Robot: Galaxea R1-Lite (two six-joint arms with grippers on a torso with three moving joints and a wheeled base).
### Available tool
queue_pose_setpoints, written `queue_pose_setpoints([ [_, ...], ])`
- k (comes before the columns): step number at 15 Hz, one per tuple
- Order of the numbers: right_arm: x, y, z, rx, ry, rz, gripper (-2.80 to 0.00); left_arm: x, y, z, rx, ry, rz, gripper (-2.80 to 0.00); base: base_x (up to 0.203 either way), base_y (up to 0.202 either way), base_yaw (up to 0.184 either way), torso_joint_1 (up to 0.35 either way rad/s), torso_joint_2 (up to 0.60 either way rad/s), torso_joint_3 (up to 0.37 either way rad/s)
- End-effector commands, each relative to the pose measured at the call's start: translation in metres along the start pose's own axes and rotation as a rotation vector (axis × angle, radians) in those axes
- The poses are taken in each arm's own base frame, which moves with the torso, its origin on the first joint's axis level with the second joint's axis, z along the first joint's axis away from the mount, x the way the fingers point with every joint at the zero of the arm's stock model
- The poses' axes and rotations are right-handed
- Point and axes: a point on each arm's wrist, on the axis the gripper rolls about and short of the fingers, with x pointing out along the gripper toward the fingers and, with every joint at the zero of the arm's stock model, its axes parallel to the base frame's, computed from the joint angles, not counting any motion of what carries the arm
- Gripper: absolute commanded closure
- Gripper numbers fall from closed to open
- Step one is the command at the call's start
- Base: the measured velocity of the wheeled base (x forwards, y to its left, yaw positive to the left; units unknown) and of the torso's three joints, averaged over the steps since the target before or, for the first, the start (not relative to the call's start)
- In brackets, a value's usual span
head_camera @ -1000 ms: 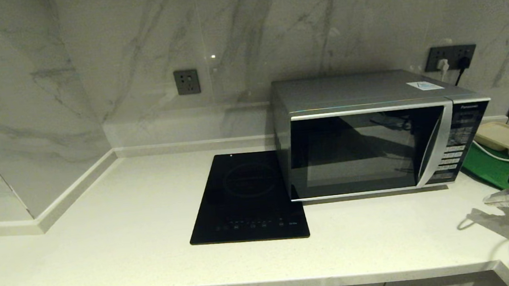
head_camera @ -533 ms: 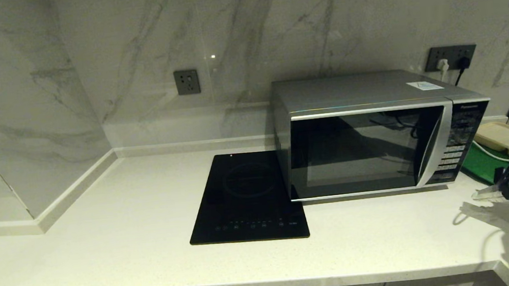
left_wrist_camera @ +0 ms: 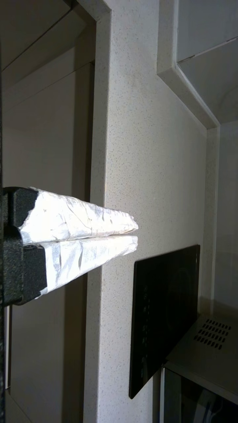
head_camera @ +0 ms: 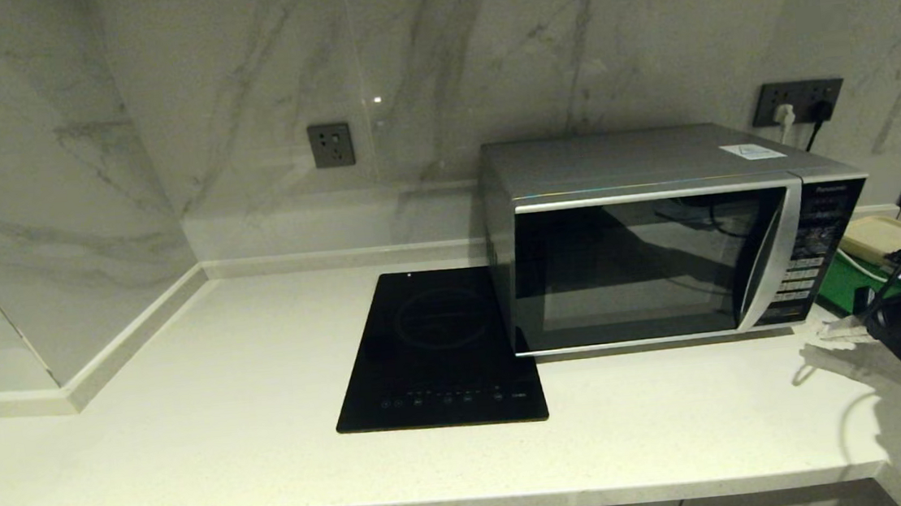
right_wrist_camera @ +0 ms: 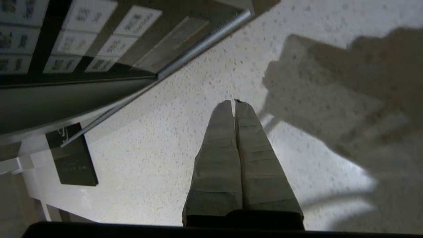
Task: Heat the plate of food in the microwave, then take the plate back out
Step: Open the microwave oven
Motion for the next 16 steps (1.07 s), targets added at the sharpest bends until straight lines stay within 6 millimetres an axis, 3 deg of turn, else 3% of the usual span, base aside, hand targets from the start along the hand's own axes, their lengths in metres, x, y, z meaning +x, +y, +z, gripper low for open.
queue_pose_setpoints([
  [1, 0.013, -0.001, 0.004, -0.011, 0.008, 0.011, 0.00, 0.000, 0.000, 0.000, 0.000, 0.000, 0.000, 0.00, 0.000, 0.000, 0.000, 0.000, 0.00, 0.000],
  [7, 0.027, 0.004, 0.016, -0.047, -0.011, 0.030, 0.00, 0.000, 0.000, 0.000, 0.000, 0.000, 0.000, 0.00, 0.000, 0.000, 0.000, 0.000, 0.00, 0.000],
  [16, 0.030, 0.017, 0.022, -0.080, -0.026, 0.048, 0.00, 0.000, 0.000, 0.000, 0.000, 0.000, 0.001, 0.00, 0.000, 0.000, 0.000, 0.000, 0.00, 0.000],
])
